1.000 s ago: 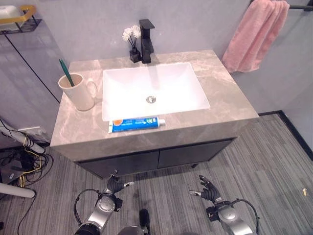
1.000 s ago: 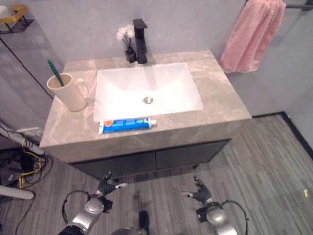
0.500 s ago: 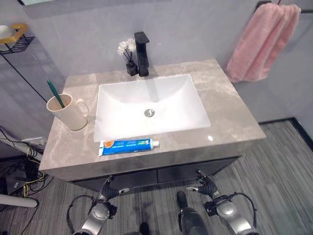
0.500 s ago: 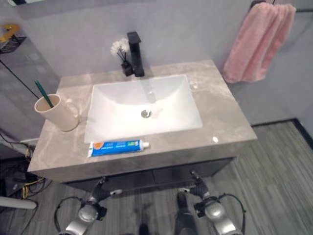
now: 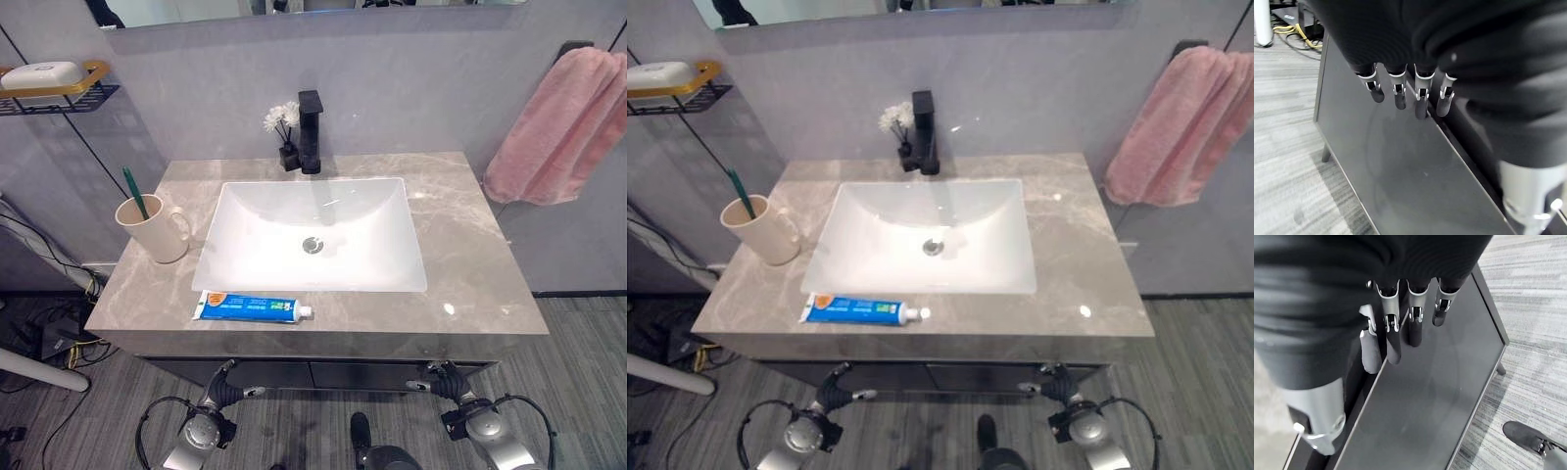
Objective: Put brush and paste in cup on sink, flatten towel.
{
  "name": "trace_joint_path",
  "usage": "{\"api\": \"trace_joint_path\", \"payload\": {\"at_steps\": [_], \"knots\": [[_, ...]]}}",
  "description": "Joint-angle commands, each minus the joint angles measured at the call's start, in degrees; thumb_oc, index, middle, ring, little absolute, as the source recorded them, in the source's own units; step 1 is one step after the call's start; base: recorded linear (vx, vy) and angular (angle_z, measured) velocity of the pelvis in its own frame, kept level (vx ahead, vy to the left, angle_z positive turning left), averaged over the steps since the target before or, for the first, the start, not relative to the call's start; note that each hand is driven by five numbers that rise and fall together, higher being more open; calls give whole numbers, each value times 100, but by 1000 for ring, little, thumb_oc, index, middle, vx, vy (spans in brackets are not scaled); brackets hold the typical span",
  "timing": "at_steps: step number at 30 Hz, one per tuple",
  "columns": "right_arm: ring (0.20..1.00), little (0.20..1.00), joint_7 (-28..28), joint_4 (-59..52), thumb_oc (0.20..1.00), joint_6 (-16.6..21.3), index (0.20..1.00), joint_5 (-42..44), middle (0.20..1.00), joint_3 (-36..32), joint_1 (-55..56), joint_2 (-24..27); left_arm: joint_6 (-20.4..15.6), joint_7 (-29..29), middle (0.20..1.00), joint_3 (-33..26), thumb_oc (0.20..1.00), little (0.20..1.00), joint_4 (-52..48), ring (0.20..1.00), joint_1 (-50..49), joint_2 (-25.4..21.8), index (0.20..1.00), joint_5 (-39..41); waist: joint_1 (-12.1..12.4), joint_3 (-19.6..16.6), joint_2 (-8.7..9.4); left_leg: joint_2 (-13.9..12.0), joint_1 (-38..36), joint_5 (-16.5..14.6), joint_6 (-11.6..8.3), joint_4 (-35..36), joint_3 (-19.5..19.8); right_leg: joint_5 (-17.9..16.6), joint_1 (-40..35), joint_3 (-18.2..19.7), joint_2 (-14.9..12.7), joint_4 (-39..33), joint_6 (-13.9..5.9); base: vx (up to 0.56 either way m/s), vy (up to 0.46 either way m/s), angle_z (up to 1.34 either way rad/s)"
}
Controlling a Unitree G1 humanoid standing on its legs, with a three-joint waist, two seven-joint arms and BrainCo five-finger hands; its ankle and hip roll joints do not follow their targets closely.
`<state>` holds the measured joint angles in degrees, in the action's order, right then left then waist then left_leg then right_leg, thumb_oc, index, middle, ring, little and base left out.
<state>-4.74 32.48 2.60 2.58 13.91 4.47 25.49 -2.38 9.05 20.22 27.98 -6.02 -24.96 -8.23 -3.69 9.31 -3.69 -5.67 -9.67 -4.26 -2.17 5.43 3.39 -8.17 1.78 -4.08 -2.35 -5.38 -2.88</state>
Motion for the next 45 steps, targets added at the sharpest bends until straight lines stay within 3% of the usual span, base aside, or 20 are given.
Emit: {"api": "trace_joint_path", "payload": {"at_steps": [1, 2, 3, 6, 7, 8, 9, 11, 13, 17, 24, 27, 28, 41, 45], "knots": [[1000, 1000, 94, 258, 1000, 311, 1000, 10, 1000, -144, -314, 212, -423, -914, 1000, -130, 1000, 1000, -1237, 1000, -310, -1330, 1000, -660, 132, -172, 212, 444, 406, 490, -84, -78, 22, 802, -687, 101, -306, 363, -299, 67, 24, 26], [1000, 1000, 252, 604, 1000, 263, 1000, -110, 1000, -147, -413, 262, -484, -1340, 1000, -618, 1000, 1000, -2061, 1000, -778, -1814, 1000, -362, 224, -196, 149, 450, 409, 494, -92, -43, 30, 791, -711, 76, -323, 337, -314, 34, 12, 18], [1000, 1000, 251, 617, 1000, 270, 1000, -110, 1000, -115, -428, 242, -454, -1375, 1000, -689, 1000, 1000, -2135, 1000, -853, -1843, 1000, -346, 200, -203, 170, 451, 410, 493, -93, -43, 29, 789, -712, 77, -324, 332, -314, 49, 19, 14], [1000, 1000, 604, 813, 1000, 197, 1000, -224, 1000, -23, -469, 284, -479, -2133, 1000, -1795, 1000, 1000, -3843, 1000, -1574, -2854, 1000, 440, 309, -256, 116, 466, 427, 479, -121, -43, 119, 741, -774, -18, -366, 230, -342, 41, 18, 9], [1000, 1000, 603, 814, 1000, 197, 1000, -224, 1000, -16, -471, 280, -475, -2137, 1000, -1813, 1000, 1000, -3854, 1000, -1592, -2856, 1000, 442, 300, -257, 121, 467, 427, 480, -121, -43, 121, 741, -776, -20, -367, 229, -342, 22, 20, 12], [1000, 1000, 728, 979, 1000, 180, 1000, -232, 1000, 40, -468, 259, -532, -2399, 1000, -2657, 1000, 1000, -4725, 1000, -2079, -3440, 1000, 1298, 381, -278, 89, 473, 439, 493, -137, -43, 170, 716, -817, -68, -380, 170, -356, 13, 9, 23], [1000, 1000, 727, 980, 1000, 180, 1000, -232, 1000, 50, -472, 254, -529, -2402, 1000, -2682, 1000, 1000, -4737, 1000, -2104, -3440, 1000, 1300, 371, -275, 95, 474, 434, 492, -137, -43, 171, 716, -824, -70, -381, 168, -356, 14, 8, 32], [1000, 1000, 790, 1064, 1000, 211, 1000, -255, 1000, 111, -396, 206, -694, -2422, 1000, -3387, 1000, 1000, -5178, 1000, -2373, -3632, 1000, 2468, 468, -295, 84, 479, 469, 521, -164, -43, 232, 688, -853, -156, -400, 116, -365, -5, -13, 26], [1000, 1000, 800, 868, 1000, 249, 1000, -227, 1000, 131, -202, 206, -949, -2211, 1000, -3431, 1000, 1000, -5223, 1000, -2076, -3664, 1000, 3020, 483, -280, 99, 476, 491, 508, -194, -43, 307, 711, -883, -217, -398, 80, -376, -4, -28, 24], [1000, 1000, 745, 548, 1000, 310, 1000, -149, 1000, 124, -40, 214, -1075, -1787, 1000, -3154, 1000, 1000, -5109, 1000, -1349, -3596, 1000, 2878, 405, -293, 121, 473, 554, 501, -209, -43, 250, 656, -803, -160, -408, 38, -402, -3, -3, 6], [1000, 1000, 627, 513, 1000, 280, 1000, -135, 1000, -34, 86, 143, -1025, -1639, 1000, -2622, 1000, 1000, -4839, 1000, -760, -3660, 1000, 2067, 297, -304, 108, 442, 598, 428, -209, -43, -103, 581, -585, 147, -414, 38, -488, -5, 24, -23], [1000, 1000, 470, 474, 1000, 219, 1000, -161, 1000, -454, 427, 126, -979, -1478, 1000, -2073, 1000, 1000, -4462, 1000, -268, -3438, 1000, 952, 21, -270, 81, 383, 622, 313, -180, -43, -480, 500, -328, 497, -387, 38, -581, 5, 68, -52], [1000, 1000, 468, 472, 1000, 218, 1000, -162, 1000, -470, 434, 128, -988, -1467, 1000, -2027, 1000, 1000, -4436, 1000, -223, -3432, 1000, 937, 56, -276, 73, 381, 625, 308, -179, -43, -501, 496, -316, 518, -384, 38, -582, 6, 59, -71], [1000, 1000, 216, 291, 1000, 173, 1000, -117, 1000, -1010, 568, 112, -937, -1369, 1000, -2156, 1000, 1000, -4314, 1000, -355, -3409, 1000, 91, -188, -207, 54, 388, 813, 215, -107, -43, -1100, 254, 266, 1127, -331, 38, -765, -5, 41, -28], [1000, 1000, 209, 238, 1000, 150, 1000, -135, 1000, -1070, 623, 127, -928, -1437, 1000, -2165, 1000, 1000, -4331, 1000, -423, -3390, 1000, 116, -200, -198, 54, 396, 828, 209, -97, -43, -1109, 255, 284, 1142, -335, 38, -780, 1, 31, -14]]}}
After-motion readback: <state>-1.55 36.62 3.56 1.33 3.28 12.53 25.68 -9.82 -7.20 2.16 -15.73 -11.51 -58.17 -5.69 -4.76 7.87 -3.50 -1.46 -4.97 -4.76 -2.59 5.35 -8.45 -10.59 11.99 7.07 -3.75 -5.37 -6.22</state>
